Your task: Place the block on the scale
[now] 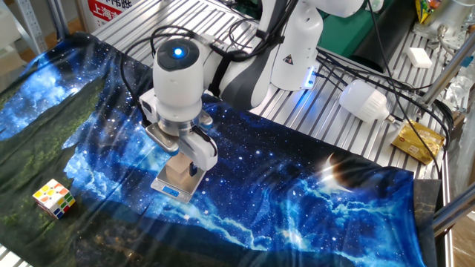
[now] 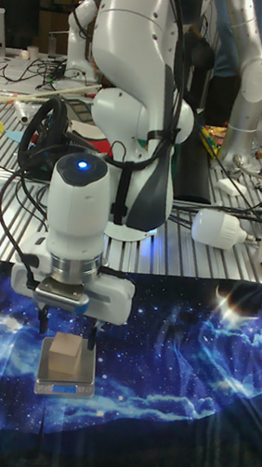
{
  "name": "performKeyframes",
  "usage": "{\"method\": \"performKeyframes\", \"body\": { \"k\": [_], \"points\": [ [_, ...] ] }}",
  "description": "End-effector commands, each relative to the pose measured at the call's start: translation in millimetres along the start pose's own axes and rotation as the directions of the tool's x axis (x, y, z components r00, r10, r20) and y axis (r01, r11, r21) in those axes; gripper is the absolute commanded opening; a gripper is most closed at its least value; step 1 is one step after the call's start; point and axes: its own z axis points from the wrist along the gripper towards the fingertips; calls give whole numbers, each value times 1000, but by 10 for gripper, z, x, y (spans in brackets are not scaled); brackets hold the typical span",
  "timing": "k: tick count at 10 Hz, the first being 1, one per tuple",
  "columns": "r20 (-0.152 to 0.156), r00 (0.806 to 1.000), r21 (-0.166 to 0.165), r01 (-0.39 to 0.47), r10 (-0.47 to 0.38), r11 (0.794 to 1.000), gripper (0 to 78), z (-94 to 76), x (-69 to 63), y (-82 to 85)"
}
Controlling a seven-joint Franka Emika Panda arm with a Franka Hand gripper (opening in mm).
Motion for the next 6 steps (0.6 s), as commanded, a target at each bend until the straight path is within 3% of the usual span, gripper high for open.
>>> {"method": "performKeyframes", "body": {
  "k": [1, 3, 6],
  "points": [
    [-6, 1000, 6, 2, -2, 1000, 775, -207, 5, -20],
    [-14, 1000, 3, 4, -4, 1000, 775, -409, 24, -57],
    [-15, 1000, 2, -7, 7, 1000, 775, -542, 106, -19]
  ]
}}
